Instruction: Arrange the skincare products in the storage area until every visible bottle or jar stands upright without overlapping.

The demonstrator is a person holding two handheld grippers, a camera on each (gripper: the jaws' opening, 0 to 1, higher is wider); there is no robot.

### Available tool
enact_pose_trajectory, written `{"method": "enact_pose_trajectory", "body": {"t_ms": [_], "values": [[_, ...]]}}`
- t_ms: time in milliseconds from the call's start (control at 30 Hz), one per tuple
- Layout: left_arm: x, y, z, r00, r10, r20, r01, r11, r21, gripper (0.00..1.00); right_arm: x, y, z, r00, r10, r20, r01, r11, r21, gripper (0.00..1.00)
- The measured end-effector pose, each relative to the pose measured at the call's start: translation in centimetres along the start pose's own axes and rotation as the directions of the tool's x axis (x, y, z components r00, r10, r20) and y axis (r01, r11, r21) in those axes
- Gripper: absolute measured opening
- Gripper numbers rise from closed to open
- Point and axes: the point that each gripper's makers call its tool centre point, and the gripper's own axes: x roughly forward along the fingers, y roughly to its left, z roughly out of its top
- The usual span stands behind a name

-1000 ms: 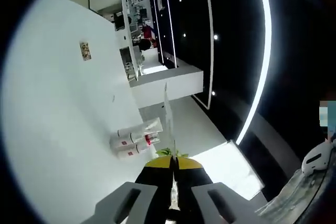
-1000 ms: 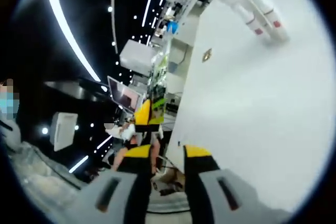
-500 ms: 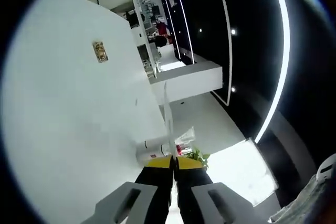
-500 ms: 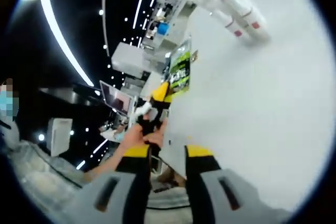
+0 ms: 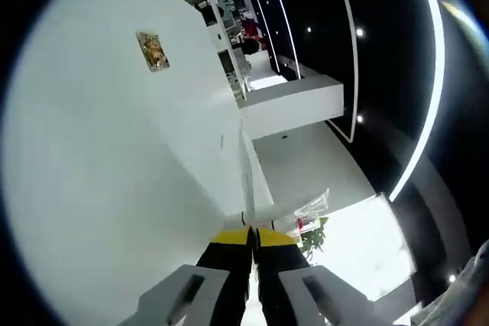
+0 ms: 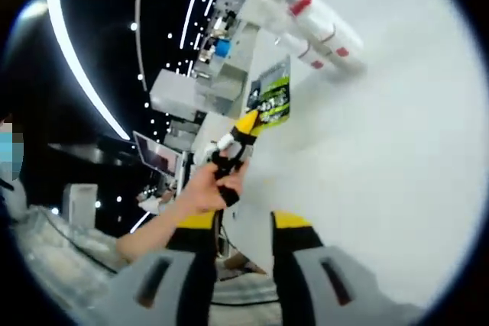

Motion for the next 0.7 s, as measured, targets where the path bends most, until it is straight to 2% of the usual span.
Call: {"method": "enact_pose_trajectory", "body": {"t_ms": [267,467,600,700], "values": [[2.4,2.1,-0.2,0.991,0.083,-0.100,-0.078,0.996,0.053,0.00,-0.3,-1.1,0.6,0.999,-0.022,0.023,0.021,0.999,0.025,0.26],[3.4,2.6,-0.2,0.989,0.095,-0.109,-0.091,0.995,0.042,0.00,-0.8,-2.2,1.0,0.998,-0.051,0.033,0.049,0.998,0.047,0.26],[4.1,2.7,-0.8,0.987,0.105,-0.124,-0.101,0.994,0.036,0.00,-0.8,-2.4,1.7,0.997,-0.047,0.056,0.044,0.997,0.064,0.27],[4.2,4.1,-0.8,0.978,0.159,-0.132,-0.151,0.986,0.067,0.01,-0.7,-2.3,1.8,0.997,-0.048,0.059,0.044,0.997,0.066,0.27]]}}
